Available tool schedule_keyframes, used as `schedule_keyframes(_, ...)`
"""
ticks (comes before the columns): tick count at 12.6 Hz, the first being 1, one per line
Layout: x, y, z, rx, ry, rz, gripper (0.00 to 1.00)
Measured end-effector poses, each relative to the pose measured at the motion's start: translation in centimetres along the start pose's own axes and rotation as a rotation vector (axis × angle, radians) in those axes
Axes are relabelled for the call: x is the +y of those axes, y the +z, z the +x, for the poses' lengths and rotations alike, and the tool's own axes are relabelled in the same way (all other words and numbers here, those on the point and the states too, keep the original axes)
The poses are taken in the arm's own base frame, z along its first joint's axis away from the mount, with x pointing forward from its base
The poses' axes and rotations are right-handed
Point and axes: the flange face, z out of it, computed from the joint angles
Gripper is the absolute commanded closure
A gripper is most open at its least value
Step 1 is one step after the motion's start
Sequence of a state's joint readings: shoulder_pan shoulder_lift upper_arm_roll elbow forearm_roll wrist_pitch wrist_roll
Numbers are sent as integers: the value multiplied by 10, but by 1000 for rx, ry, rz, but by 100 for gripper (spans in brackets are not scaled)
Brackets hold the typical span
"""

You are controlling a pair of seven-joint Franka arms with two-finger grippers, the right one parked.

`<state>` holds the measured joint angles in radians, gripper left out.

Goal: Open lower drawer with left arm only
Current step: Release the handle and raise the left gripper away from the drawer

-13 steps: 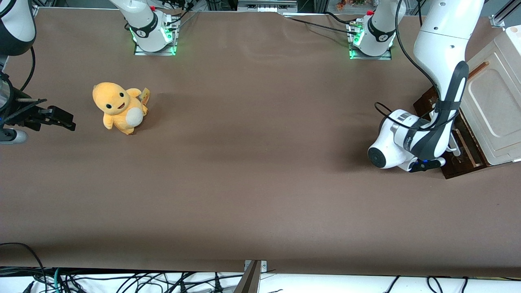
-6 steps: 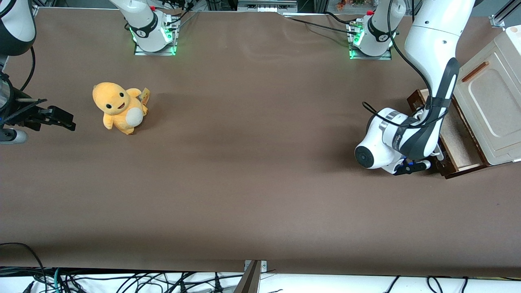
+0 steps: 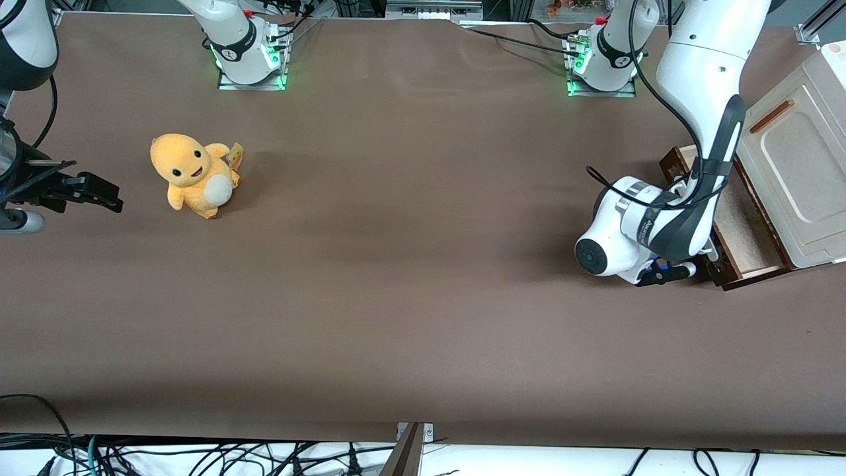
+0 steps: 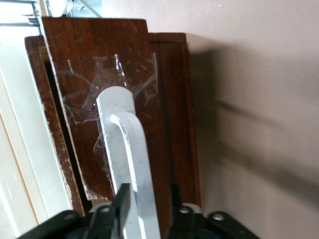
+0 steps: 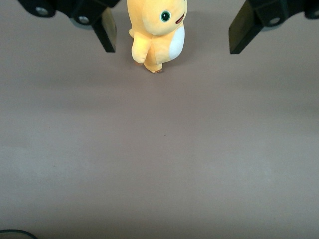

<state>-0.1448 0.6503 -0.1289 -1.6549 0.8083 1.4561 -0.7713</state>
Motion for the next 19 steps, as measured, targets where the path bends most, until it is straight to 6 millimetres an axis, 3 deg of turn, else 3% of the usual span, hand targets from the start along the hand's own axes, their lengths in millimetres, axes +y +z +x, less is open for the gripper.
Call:
schedule_keyframes(2, -4, -18, 3, -6, -13, -85, 0)
schedule_keyframes(4, -22, -49, 10, 1, -59, -280, 0)
schedule_keyframes(6, -63, -82, 18, 17, -142, -555, 0)
schedule_keyframes(9, -132, -110, 18, 31, -210, -834, 0)
schedule_keyframes(11, -173, -112, 15, 72, -120, -942, 0)
schedule_keyframes(15, -269, -90, 1, 256, 134, -1013, 0)
schedule_keyframes(19, -314, -96, -33, 329, 293, -992, 0)
